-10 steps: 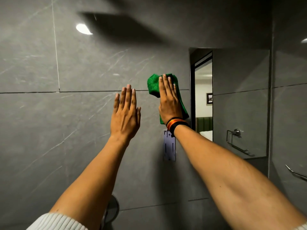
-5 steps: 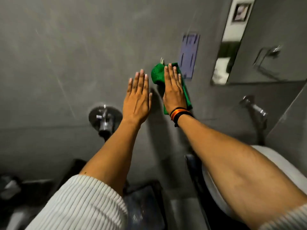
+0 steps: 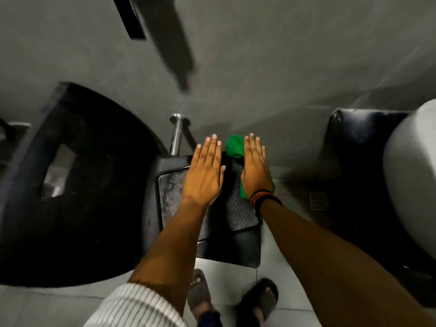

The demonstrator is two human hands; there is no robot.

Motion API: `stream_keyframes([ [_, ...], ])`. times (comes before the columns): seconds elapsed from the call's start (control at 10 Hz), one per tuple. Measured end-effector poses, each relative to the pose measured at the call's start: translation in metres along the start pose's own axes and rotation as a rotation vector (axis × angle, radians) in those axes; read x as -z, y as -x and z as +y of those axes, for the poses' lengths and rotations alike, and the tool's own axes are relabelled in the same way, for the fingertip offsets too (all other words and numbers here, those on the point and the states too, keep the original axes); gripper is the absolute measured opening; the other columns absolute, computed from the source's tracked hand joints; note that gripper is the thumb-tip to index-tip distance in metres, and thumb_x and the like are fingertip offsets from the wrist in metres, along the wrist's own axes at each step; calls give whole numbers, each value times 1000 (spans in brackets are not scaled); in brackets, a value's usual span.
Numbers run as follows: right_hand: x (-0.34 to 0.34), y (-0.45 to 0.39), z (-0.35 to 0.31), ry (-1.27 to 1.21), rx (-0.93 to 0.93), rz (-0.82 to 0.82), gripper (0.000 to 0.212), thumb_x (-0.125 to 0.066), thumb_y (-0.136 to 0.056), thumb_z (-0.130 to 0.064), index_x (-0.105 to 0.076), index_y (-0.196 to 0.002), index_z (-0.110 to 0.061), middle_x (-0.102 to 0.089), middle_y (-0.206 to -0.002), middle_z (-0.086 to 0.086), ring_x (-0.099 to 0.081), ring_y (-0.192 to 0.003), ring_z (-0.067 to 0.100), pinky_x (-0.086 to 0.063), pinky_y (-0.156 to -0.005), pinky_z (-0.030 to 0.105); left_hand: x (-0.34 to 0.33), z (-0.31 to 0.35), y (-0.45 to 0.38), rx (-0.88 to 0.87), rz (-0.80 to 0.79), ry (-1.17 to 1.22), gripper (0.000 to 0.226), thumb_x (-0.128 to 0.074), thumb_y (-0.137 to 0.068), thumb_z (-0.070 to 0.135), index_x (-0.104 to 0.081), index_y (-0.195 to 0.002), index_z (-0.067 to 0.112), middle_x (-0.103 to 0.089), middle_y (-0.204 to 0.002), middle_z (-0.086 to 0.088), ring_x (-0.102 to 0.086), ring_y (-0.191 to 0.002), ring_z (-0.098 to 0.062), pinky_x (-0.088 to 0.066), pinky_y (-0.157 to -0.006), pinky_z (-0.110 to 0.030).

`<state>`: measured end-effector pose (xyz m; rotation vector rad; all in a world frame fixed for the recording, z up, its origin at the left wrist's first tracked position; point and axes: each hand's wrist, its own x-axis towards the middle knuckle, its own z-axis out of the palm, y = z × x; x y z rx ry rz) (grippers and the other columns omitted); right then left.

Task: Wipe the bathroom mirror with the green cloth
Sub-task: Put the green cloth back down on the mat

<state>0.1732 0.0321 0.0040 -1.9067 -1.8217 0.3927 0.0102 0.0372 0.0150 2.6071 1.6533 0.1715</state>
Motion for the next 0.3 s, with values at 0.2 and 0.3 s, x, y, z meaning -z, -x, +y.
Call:
stream_keyframes([
  [0.2, -72, 31, 27, 76, -49, -141, 68, -45, -94, 0, -16, -156, -4, -13, -165, 13, -9, -153, 29, -8, -125, 45, -61, -4, 25, 12, -121, -32, 68, -16, -108, 36, -13, -165, 0, -6, -175, -18, -3, -163, -30, -4, -132, -45],
  [0.3, -80, 32, 25, 86, -64, -164, 73, -49, -98, -28, -13, -157, -7, -8, -166, 12, -4, -154, 27, -6, -125, 48, -63, -3, 24, 41, -104, -26, 67, -15, -109, 37, -9, -165, 1, -3, -174, -17, 0, -162, -30, 0, -132, -44],
])
